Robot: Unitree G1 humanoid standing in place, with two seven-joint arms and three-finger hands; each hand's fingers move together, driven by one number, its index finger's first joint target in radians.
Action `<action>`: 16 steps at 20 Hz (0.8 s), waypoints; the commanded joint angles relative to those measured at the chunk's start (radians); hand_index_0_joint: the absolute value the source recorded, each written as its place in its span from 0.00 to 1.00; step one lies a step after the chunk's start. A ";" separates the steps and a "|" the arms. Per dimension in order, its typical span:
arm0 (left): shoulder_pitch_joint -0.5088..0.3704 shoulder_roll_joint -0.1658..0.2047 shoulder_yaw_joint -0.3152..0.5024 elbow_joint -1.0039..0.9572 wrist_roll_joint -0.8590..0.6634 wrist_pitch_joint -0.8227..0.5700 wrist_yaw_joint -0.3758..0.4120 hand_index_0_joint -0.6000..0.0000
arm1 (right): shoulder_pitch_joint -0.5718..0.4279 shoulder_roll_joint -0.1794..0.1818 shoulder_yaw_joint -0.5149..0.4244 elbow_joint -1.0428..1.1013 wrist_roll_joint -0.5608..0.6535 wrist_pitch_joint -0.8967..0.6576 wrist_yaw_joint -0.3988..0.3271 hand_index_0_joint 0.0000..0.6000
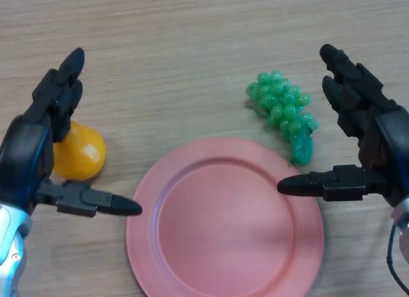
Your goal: Pick up the green grapes and place it on the plate
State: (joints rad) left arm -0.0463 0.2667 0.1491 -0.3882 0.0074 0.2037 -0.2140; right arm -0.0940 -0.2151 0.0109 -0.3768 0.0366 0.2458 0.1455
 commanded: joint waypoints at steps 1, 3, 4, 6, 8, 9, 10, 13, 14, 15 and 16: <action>-0.039 0.033 0.022 -0.061 0.016 -0.130 0.028 1.00 | -0.032 -0.008 -0.024 -0.051 0.007 -0.190 -0.032 0.00; -0.041 0.032 0.021 -0.060 0.014 -0.128 0.030 1.00 | -0.033 -0.009 -0.024 -0.041 0.001 -0.192 -0.032 0.00; -0.039 0.031 0.018 -0.056 0.016 -0.132 0.032 1.00 | -0.033 -0.008 -0.025 -0.041 0.004 -0.192 -0.032 0.00; -0.036 0.029 0.016 -0.054 0.016 -0.139 0.033 1.00 | -0.037 -0.011 -0.030 -0.037 0.006 -0.195 -0.032 0.00; -0.035 0.029 0.018 -0.056 0.006 -0.129 0.029 1.00 | -0.040 -0.012 -0.031 -0.032 0.004 -0.194 -0.036 0.00; -0.033 0.029 0.019 -0.059 0.002 -0.123 0.027 1.00 | -0.047 -0.012 -0.030 -0.025 -0.003 -0.188 -0.039 0.00; -0.032 0.028 0.019 -0.058 0.001 -0.130 0.029 1.00 | -0.052 -0.011 -0.028 -0.017 -0.005 -0.189 -0.042 0.00; -0.022 0.023 0.020 -0.060 -0.026 -0.150 0.031 1.00 | -0.103 -0.009 -0.025 0.066 -0.014 -0.223 -0.052 0.00; -0.020 0.022 0.022 -0.063 -0.034 -0.150 0.031 1.00 | -0.121 -0.007 -0.023 0.090 -0.012 -0.224 -0.062 0.00; -0.018 0.022 0.023 -0.068 -0.042 -0.146 0.031 1.00 | -0.157 -0.003 -0.017 0.138 -0.014 -0.228 -0.080 0.00; -0.015 0.021 0.022 -0.069 -0.044 -0.149 0.032 1.00 | -0.178 -0.001 -0.014 0.167 -0.020 -0.233 -0.088 0.00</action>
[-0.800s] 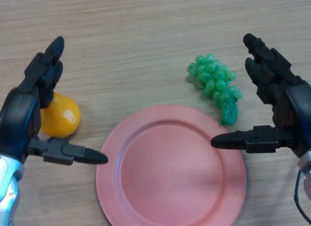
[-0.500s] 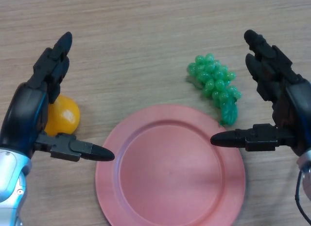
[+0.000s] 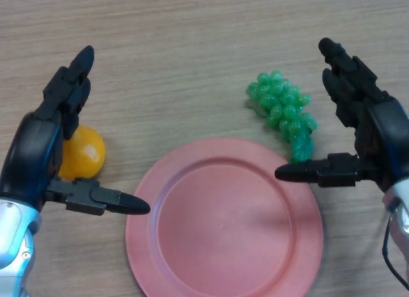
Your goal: Pick up the green grapes and place it on the plate
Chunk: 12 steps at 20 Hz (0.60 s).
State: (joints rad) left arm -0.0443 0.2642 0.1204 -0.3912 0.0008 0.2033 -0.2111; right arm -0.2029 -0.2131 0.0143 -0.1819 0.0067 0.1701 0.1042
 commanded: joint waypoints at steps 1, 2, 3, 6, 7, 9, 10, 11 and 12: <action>-0.011 0.021 0.050 -0.071 -0.041 -0.148 0.031 1.00 | -0.107 0.002 -0.012 0.030 -0.009 -0.181 -0.067 0.00; -0.012 0.021 0.050 -0.076 -0.043 -0.140 0.032 1.00 | -0.121 0.005 -0.008 0.060 -0.020 -0.192 -0.074 0.00; -0.013 0.022 0.052 -0.084 -0.047 -0.122 0.031 1.00 | -0.151 0.010 -0.003 0.114 -0.046 -0.213 -0.091 0.00; -0.009 0.022 0.055 -0.088 -0.045 -0.121 0.030 1.00 | -0.218 0.015 0.002 0.259 -0.118 -0.281 -0.138 0.00; -0.008 0.023 0.060 -0.094 -0.049 -0.118 0.029 1.00 | -0.255 0.012 0.003 0.357 -0.176 -0.347 -0.179 0.00; -0.011 0.029 0.074 -0.103 -0.063 -0.102 0.021 1.00 | -0.300 0.007 0.001 0.481 -0.249 -0.414 -0.240 0.00; -0.009 0.029 0.078 -0.102 -0.064 -0.103 0.021 1.00 | -0.313 0.007 0.001 0.511 -0.264 -0.425 -0.255 0.00; -0.006 0.033 0.084 -0.106 -0.067 -0.091 0.017 1.00 | -0.339 0.003 0.004 0.576 -0.307 -0.452 -0.291 0.00; -0.004 0.034 0.087 -0.110 -0.068 -0.087 0.015 1.00 | -0.349 0.005 0.004 0.602 -0.315 -0.459 -0.301 0.00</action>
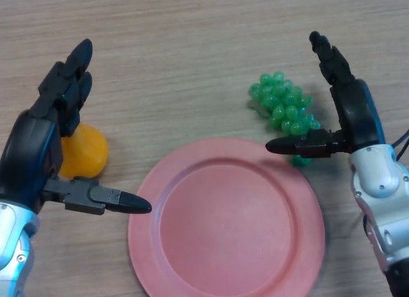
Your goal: Pick up the green grapes and place it on the plate
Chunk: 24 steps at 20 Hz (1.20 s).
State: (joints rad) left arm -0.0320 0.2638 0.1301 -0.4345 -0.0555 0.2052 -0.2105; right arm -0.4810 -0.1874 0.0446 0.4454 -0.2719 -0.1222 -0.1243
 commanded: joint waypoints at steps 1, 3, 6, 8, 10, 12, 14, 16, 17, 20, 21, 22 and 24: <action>-0.015 0.038 0.085 -0.075 -0.018 -0.074 0.004 1.00 | -0.088 -0.020 -0.020 0.024 -0.066 -0.185 -0.100 0.00; -0.010 0.040 0.096 -0.077 -0.022 -0.073 -0.004 1.00 | -0.109 -0.012 -0.018 0.079 -0.085 -0.193 -0.118 0.00; -0.003 0.038 0.108 -0.068 -0.020 -0.103 -0.006 1.00 | -0.129 -0.009 -0.010 0.145 -0.112 -0.224 -0.139 0.00; 0.001 0.037 0.110 -0.062 -0.015 -0.126 -0.003 1.00 | -0.128 -0.007 -0.003 0.173 -0.135 -0.240 -0.154 0.08; 0.000 0.037 0.113 -0.061 -0.019 -0.127 -0.002 1.00 | -0.130 -0.006 -0.002 0.185 -0.142 -0.241 -0.154 0.50; 0.006 0.036 0.117 -0.059 -0.025 -0.135 0.000 1.00 | -0.127 -0.005 0.001 0.194 -0.150 -0.228 -0.133 0.92; 0.010 0.035 0.116 -0.059 -0.021 -0.138 0.003 1.00 | -0.119 -0.004 0.003 0.183 -0.155 -0.199 -0.106 1.00; 0.012 0.035 0.115 -0.060 -0.017 -0.139 0.003 1.00 | -0.114 -0.005 0.002 0.178 -0.166 -0.193 -0.095 1.00; 0.013 0.034 0.114 -0.058 -0.017 -0.140 0.002 1.00 | -0.109 -0.004 -0.001 0.171 -0.161 -0.191 -0.087 1.00; 0.014 0.033 0.112 -0.060 -0.013 -0.143 0.004 1.00 | -0.109 -0.003 -0.001 0.134 -0.139 -0.152 -0.070 1.00; 0.016 0.032 0.111 -0.061 -0.013 -0.140 0.002 1.00 | -0.108 -0.003 0.003 0.092 -0.081 -0.108 -0.063 1.00; 0.017 0.032 0.111 -0.061 -0.013 -0.139 0.001 1.00 | -0.108 -0.003 0.009 0.063 -0.016 -0.086 -0.063 1.00; 0.020 0.031 0.111 -0.067 -0.014 -0.130 -0.001 1.00 | -0.106 -0.003 0.009 -0.034 0.131 -0.034 -0.071 1.00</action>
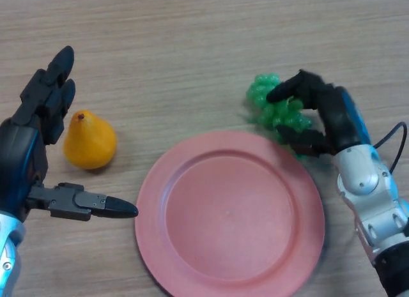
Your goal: Pick up the green grapes and place it on the plate
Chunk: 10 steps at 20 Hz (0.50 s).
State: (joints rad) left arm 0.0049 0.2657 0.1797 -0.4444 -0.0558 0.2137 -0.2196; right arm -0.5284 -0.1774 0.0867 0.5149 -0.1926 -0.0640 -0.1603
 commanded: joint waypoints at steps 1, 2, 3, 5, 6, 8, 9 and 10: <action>-0.016 0.030 0.063 -0.063 -0.014 -0.129 0.005 1.00 | -0.051 -0.013 -0.038 -0.171 0.127 -0.052 -0.035 1.00; -0.014 0.030 0.062 -0.066 -0.013 -0.123 0.003 1.00 | -0.057 -0.013 -0.046 -0.196 0.153 -0.037 -0.036 1.00; -0.013 0.030 0.063 -0.073 -0.014 -0.110 -0.001 1.00 | -0.063 -0.013 -0.060 -0.252 0.223 0.001 -0.039 1.00; -0.011 0.029 0.065 -0.080 -0.013 -0.096 -0.004 1.00 | -0.064 -0.013 -0.085 -0.353 0.317 0.051 -0.039 1.00; -0.012 0.029 0.065 -0.082 -0.011 -0.093 -0.005 1.00 | -0.058 -0.013 -0.089 -0.391 0.353 0.066 -0.045 1.00; -0.014 0.029 0.063 -0.089 -0.010 -0.084 -0.006 1.00 | -0.024 -0.013 -0.089 -0.512 0.403 0.120 -0.048 1.00; -0.016 0.027 0.061 -0.093 -0.011 -0.078 -0.005 1.00 | 0.001 -0.013 -0.086 -0.600 0.423 0.169 -0.042 1.00; -0.015 0.026 0.059 -0.095 -0.010 -0.078 -0.005 1.00 | 0.022 -0.013 -0.083 -0.659 0.442 0.201 -0.039 1.00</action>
State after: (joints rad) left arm 0.0115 0.2652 0.1860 -0.4769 -0.0557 0.2157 -0.2281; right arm -0.4524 -0.1776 0.0425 -0.1259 0.2037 0.2547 -0.1947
